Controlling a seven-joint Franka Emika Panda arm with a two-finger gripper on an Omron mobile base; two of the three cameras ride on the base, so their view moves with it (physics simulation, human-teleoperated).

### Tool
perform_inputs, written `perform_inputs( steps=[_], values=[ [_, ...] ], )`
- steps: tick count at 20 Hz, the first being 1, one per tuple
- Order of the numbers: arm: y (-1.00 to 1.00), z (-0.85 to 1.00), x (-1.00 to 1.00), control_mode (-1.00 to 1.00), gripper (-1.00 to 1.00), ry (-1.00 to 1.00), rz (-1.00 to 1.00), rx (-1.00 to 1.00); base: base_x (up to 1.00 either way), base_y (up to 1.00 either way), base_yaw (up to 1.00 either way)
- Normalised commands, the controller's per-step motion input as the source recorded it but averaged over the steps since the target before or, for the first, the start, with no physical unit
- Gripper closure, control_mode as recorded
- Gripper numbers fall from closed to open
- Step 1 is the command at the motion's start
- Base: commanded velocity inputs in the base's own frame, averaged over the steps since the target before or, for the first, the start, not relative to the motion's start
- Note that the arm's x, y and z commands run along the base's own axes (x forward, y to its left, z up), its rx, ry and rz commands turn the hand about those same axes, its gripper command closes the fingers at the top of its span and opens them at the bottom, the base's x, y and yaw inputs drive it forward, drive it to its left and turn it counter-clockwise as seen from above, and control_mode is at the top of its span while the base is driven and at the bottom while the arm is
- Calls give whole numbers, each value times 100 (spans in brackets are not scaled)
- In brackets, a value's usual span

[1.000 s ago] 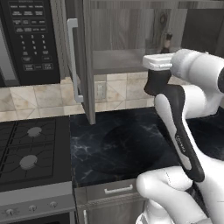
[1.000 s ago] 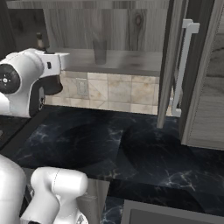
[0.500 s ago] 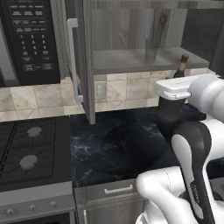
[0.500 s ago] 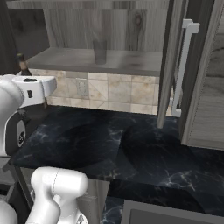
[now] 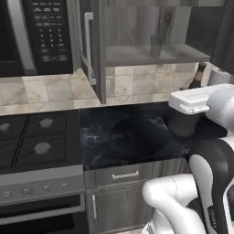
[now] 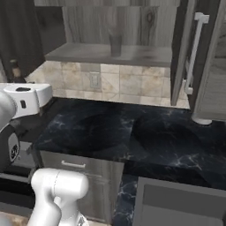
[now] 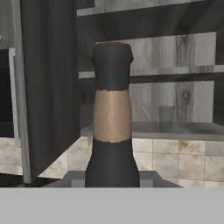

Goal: There is a bowl on the dining counter. Grab a lemon wedge from the fridge and place it in the bowl. Then get the liquor bottle and glass cup from the cabinet and place them next to the bowl.

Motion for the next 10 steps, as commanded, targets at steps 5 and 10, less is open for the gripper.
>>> perform_inputs(
  steps=[5,10],
  values=[
    [0,0,0,100,100,0,0,0,-90,97,23],
    [0,0,0,100,100,0,0,0,-75,100,33]
  ],
)
